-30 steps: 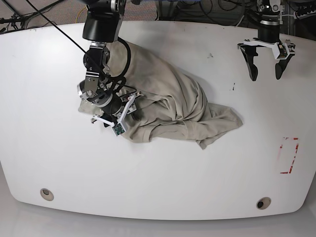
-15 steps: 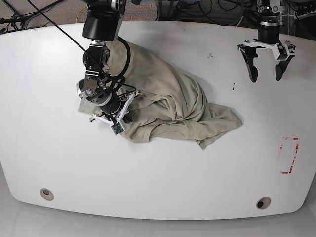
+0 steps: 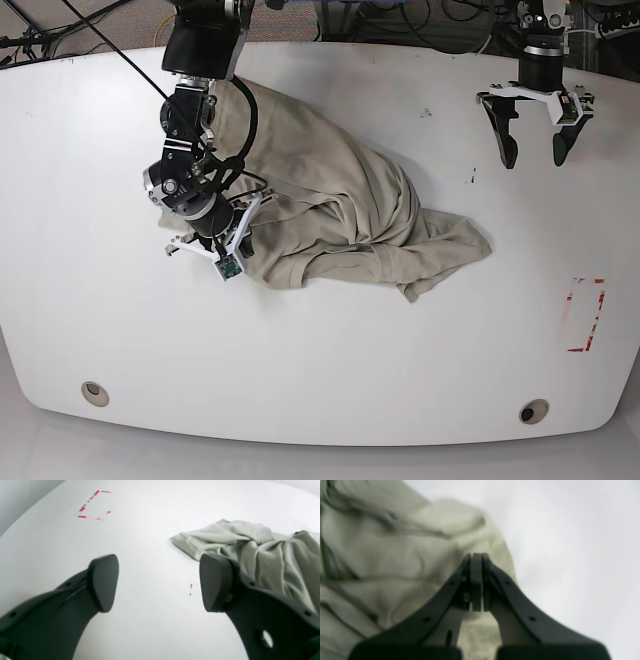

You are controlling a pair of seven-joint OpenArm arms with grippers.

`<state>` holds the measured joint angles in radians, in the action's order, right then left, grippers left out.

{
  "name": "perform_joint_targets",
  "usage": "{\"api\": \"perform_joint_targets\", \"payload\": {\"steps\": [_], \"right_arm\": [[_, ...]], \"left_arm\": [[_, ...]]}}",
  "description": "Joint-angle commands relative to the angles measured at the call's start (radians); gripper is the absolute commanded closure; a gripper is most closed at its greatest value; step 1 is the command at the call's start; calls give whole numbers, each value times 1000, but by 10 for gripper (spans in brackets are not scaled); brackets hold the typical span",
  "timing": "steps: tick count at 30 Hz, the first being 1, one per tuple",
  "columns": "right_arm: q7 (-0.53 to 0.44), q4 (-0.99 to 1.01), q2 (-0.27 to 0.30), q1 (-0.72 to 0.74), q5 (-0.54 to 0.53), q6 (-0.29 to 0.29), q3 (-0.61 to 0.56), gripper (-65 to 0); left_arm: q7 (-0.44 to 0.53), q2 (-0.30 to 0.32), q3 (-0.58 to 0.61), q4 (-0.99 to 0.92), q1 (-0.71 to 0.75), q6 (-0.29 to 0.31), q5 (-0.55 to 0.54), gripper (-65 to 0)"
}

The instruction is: Fold the T-shirt properly

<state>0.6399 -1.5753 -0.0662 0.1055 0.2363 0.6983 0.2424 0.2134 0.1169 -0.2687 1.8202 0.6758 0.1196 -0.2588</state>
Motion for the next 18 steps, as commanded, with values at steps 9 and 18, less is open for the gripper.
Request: {"api": "perform_joint_targets", "payload": {"steps": [9,18], "right_arm": [[46,-51,9,70,-14,0,-13,-40],[22,-38,42,109,-14,0,-24,-231]], "left_arm": [[23,4,-2,10,-2,-5,6,-473],[16,4,-8,18,10,-8,6,-472]]}}
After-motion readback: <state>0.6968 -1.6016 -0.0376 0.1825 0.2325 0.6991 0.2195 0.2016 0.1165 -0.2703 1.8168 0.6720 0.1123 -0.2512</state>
